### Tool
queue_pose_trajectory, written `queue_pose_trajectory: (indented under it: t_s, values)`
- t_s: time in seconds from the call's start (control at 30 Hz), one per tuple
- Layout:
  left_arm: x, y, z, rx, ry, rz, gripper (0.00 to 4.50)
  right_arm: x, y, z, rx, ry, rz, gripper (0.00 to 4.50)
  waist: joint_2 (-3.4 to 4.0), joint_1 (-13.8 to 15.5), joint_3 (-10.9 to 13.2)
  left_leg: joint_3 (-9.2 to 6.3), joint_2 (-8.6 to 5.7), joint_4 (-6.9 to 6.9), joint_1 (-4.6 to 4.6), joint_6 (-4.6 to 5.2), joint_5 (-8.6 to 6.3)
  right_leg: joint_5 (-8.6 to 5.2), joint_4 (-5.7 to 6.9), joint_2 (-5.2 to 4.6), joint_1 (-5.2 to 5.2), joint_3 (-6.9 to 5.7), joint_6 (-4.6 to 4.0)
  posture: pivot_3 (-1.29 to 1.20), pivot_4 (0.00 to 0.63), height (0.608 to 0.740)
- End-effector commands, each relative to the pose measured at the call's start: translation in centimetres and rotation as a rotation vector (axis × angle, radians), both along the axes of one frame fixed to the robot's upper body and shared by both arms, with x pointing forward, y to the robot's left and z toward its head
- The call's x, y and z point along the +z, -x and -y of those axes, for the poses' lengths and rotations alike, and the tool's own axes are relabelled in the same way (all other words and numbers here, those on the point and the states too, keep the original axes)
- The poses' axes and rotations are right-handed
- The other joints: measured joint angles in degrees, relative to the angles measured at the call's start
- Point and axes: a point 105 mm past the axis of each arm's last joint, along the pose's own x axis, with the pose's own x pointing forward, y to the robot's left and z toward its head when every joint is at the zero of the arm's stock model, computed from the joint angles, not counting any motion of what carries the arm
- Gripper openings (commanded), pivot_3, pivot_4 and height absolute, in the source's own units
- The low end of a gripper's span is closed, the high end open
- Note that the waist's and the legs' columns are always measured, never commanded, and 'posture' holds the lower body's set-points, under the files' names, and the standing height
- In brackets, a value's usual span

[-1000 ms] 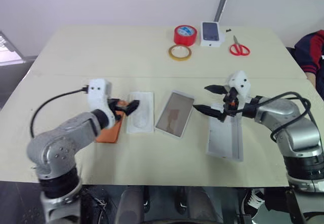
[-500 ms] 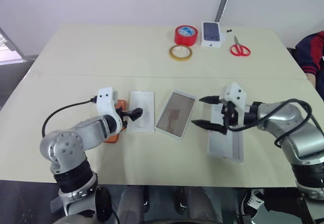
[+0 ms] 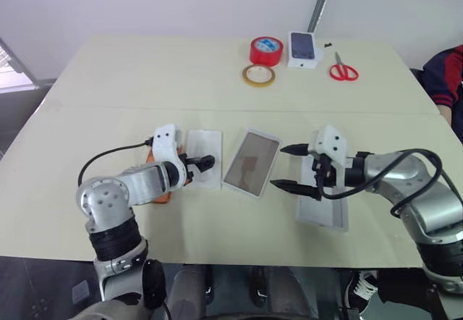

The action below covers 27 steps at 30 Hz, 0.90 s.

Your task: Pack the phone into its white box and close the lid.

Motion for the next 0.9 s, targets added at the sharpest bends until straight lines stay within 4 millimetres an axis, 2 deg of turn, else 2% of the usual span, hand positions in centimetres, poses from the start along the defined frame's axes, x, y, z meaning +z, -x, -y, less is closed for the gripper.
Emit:
queue_pose_trajectory:
  t_s: [0.03, 0.1, 0.27, 0.5, 0.67, 0.9]
  values:
    - [-1.2, -0.1, -0.5, 0.036, -0.016, -0.06, 3.68, 0.2, 1.2, -0.8, 0.048, 0.003, -0.004, 4.5, 0.0, 0.0, 0.0, 0.0, 0.0, 0.0, 0.0, 0.0, 0.0, 0.0, 0.0, -0.01, 0.0, 0.0, 0.0, 0.0, 0.15, 0.74]
    - [-1.1, -0.3, -0.8, 0.061, -0.02, -0.06, 2.77, 0.1, 1.4, -0.8, 0.045, 0.005, -0.013, 4.5, 0.0, 0.0, 0.0, 0.0, 0.0, 0.0, 0.0, 0.0, 0.0, 0.0, 0.0, -0.01, 0.0, -0.01, 0.0, 0.0, 0.15, 0.74]
    - [-0.6, -0.6, -1.3, 0.084, -0.016, -0.047, 0.12, 0.0, 1.4, -1.1, 0.042, 0.011, -0.029, 4.5, 0.0, 0.0, 0.0, -0.02, 0.0, 0.0, -0.02, 0.0, 0.0, 0.0, -0.01, -0.04, 0.0, -0.04, 0.0, 0.0, 0.15, 0.74]
    - [1.1, -1.0, -1.9, 0.105, 0.058, 0.016, 0.03, 0.0, 1.3, -2.6, 0.064, 0.054, -0.074, 4.5, -0.03, -0.1, 0.0, -0.02, 0.01, 0.0, -0.03, 0.0, -0.01, 0.0, -0.01, -0.07, -0.03, -0.08, -0.01, 0.0, 0.15, 0.74]
    - [2.9, -1.5, -3.5, 0.132, 0.119, 0.078, 0.03, -1.6, 1.0, -4.9, 0.064, 0.136, -0.122, 4.5, -0.05, -0.2, 0.0, -0.02, 0.02, 0.0, -0.09, 0.0, -0.01, 0.0, -0.01, -0.08, -0.1, -0.09, -0.01, 0.0, 0.15, 0.74]
    - [4.2, -1.6, -5.2, 0.132, 0.086, 0.127, 0.03, -3.4, 0.9, -7.3, 0.077, 0.221, -0.156, 4.5, -0.07, -0.1, 0.0, 0.0, 0.0, 0.0, -0.13, 0.0, -0.01, 0.01, -0.01, -0.11, -0.12, -0.1, -0.01, 0.0, 0.15, 0.74]
